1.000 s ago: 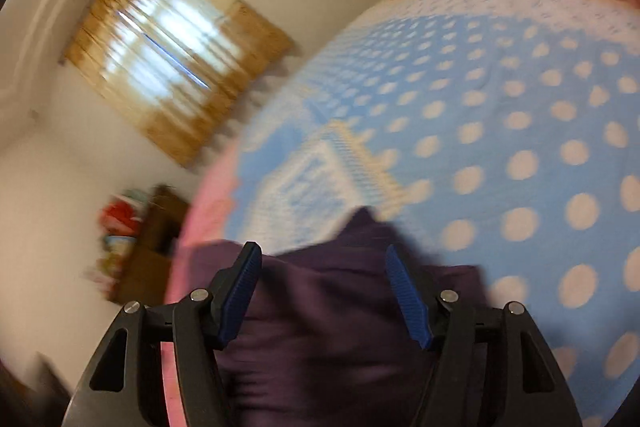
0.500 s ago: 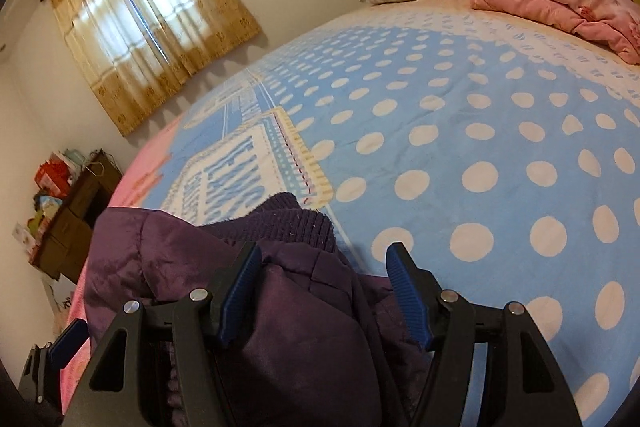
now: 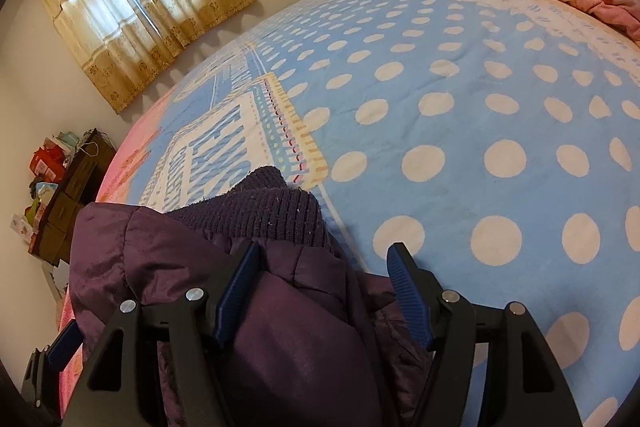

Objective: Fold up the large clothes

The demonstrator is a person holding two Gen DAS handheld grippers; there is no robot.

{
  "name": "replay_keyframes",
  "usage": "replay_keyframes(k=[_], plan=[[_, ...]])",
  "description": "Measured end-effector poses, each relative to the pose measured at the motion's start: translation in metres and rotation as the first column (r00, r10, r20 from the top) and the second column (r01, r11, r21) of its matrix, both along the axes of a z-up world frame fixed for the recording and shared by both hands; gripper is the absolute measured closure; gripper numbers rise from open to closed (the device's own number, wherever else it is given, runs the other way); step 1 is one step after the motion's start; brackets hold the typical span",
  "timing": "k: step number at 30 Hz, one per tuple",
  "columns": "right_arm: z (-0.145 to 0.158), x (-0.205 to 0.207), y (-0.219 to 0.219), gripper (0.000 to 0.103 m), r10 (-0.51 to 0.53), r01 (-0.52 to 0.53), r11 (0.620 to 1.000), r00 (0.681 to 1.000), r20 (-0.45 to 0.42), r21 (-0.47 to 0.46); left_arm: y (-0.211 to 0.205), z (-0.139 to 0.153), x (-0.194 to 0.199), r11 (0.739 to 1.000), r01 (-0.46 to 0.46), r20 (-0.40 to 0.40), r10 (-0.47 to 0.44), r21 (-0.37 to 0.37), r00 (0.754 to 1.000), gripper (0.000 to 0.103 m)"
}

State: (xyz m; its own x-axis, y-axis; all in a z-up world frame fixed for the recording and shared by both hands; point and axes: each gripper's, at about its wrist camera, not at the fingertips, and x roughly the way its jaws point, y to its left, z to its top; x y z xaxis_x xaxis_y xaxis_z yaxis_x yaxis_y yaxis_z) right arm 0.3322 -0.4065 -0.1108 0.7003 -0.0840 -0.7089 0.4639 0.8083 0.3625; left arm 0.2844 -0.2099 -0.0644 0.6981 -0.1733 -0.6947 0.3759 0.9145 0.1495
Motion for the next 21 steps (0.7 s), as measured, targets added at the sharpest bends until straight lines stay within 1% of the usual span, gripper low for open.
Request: replay_keyframes(k=[6,7,8,9,10,11,13,14,16,18,19,20,21], plan=[[-0.001,0.003,-0.002,0.037,0.009,-0.009,1.000,1.000,0.014,0.004,0.001,0.000,0.001,1.000,-0.001,-0.009,0.001,-0.003,1.000,0.000],[0.000,-0.001,-0.003,0.036,0.022,-0.023,0.999,0.999,0.050,0.028,0.002,0.000,0.001,1.000,-0.002,-0.011,0.002,-0.006,1.000,0.000],[0.001,-0.008,-0.006,0.035,0.030,-0.035,0.998,0.994,0.104,0.053,0.003,0.000,0.001,1.000,-0.004,-0.010,0.004,-0.009,1.000,0.000],[0.003,-0.019,-0.010,0.032,0.026,-0.043,0.995,0.981,0.190,0.088,0.003,0.001,0.000,1.000,-0.003,-0.006,0.003,-0.009,1.000,0.000],[0.003,-0.025,-0.013,0.022,0.036,-0.066,0.991,0.970,0.241,0.115,0.003,0.001,-0.001,1.000,-0.003,-0.004,0.003,-0.008,1.000,0.000],[0.003,-0.030,-0.016,0.019,0.053,-0.097,0.985,0.958,0.282,0.144,0.003,0.001,-0.002,1.000,-0.002,-0.001,0.002,-0.008,1.000,0.000],[0.004,-0.036,-0.017,0.019,0.047,-0.085,0.988,0.961,0.272,0.130,0.003,0.001,-0.002,1.000,0.001,0.004,0.000,-0.003,1.000,0.000],[0.006,-0.034,-0.013,0.019,0.091,-0.124,0.986,0.960,0.265,0.110,0.002,0.002,-0.003,1.000,-0.001,0.006,0.001,0.001,1.000,0.000],[0.009,-0.025,-0.002,0.019,0.160,-0.171,0.984,0.970,0.181,0.044,0.002,0.002,-0.003,1.000,-0.002,0.012,0.002,0.006,1.000,0.000],[0.005,-0.010,0.005,0.017,0.217,-0.219,0.976,0.973,0.077,0.015,0.004,0.004,-0.005,1.000,-0.001,0.017,0.001,0.000,1.000,0.000],[0.004,-0.007,0.004,0.012,0.221,-0.223,0.974,0.974,0.058,0.028,0.007,0.006,-0.006,1.000,0.003,0.013,-0.003,-0.005,1.000,0.000],[0.001,-0.003,0.000,0.009,0.224,-0.226,0.973,0.974,0.038,0.049,0.010,0.008,-0.007,1.000,0.005,0.012,-0.005,-0.013,1.000,0.000],[-0.003,0.001,-0.005,0.008,0.232,-0.233,0.969,0.972,0.025,0.083,0.016,0.011,-0.010,0.999,0.016,0.012,-0.015,-0.029,1.000,0.000]])
